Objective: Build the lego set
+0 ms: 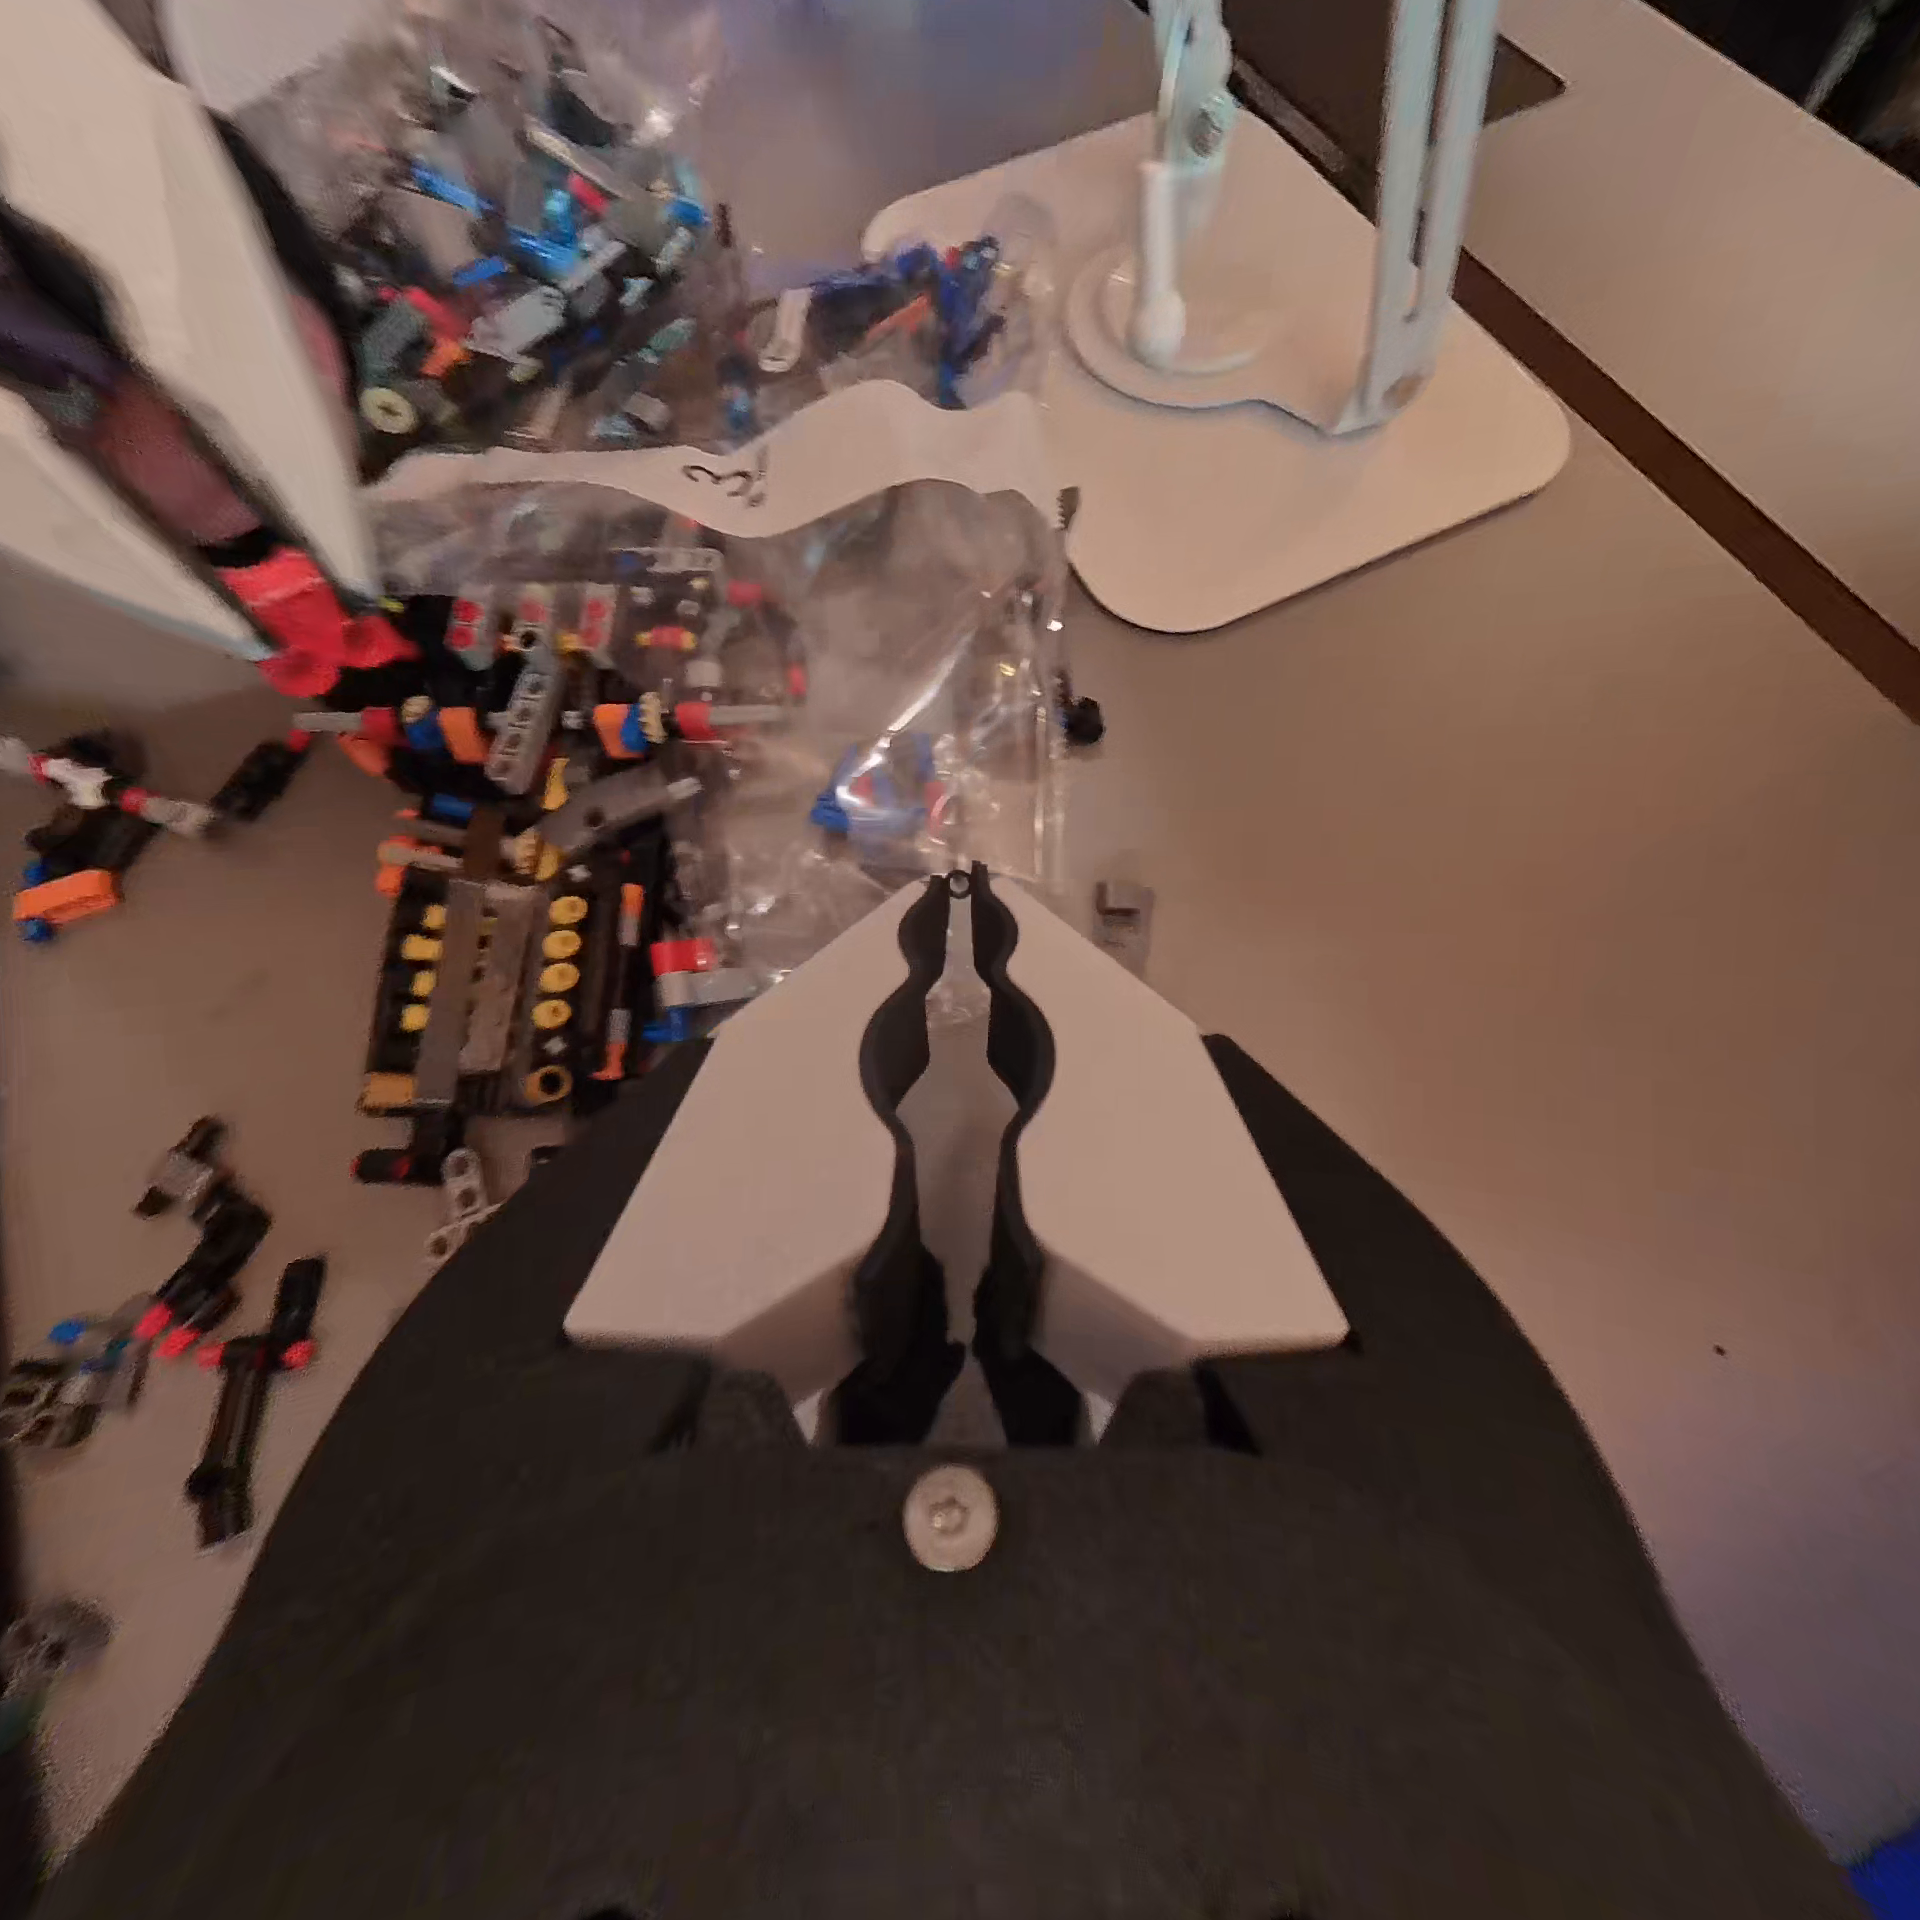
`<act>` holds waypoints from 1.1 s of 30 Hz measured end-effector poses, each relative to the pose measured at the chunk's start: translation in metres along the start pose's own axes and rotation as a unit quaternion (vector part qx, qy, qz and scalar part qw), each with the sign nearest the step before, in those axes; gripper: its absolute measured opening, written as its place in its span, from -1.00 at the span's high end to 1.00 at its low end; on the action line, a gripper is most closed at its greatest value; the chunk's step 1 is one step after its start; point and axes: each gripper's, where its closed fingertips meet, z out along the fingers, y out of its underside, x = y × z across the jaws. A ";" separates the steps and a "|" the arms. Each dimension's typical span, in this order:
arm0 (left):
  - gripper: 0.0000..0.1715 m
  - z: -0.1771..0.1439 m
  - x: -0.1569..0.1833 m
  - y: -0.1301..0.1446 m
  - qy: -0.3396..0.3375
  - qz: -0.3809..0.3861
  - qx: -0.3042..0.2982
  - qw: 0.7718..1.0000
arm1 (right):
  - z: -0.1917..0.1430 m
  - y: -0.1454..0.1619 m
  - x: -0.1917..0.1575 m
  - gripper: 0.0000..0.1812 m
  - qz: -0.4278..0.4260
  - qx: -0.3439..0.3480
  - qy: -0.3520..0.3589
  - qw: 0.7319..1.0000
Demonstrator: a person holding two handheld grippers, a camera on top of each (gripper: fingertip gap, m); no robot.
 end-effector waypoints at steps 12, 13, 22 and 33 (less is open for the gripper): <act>0.94 0.000 0.000 0.000 0.000 0.001 -0.002 1.000 | 0.014 0.025 -0.037 0.99 -0.023 -0.078 -0.084 0.993; 0.94 0.000 0.000 0.000 0.000 0.001 -0.002 1.000 | 0.013 0.025 -0.034 0.98 -0.026 -0.078 -0.075 0.994; 0.94 0.001 0.000 0.001 0.000 0.003 -0.006 1.000 | 0.020 0.030 -0.002 0.99 -0.014 -0.086 0.004 0.996; 0.94 0.001 0.000 0.003 -0.001 0.001 -0.008 1.000 | 0.024 0.036 -0.027 0.99 -0.051 -0.113 -0.046 0.991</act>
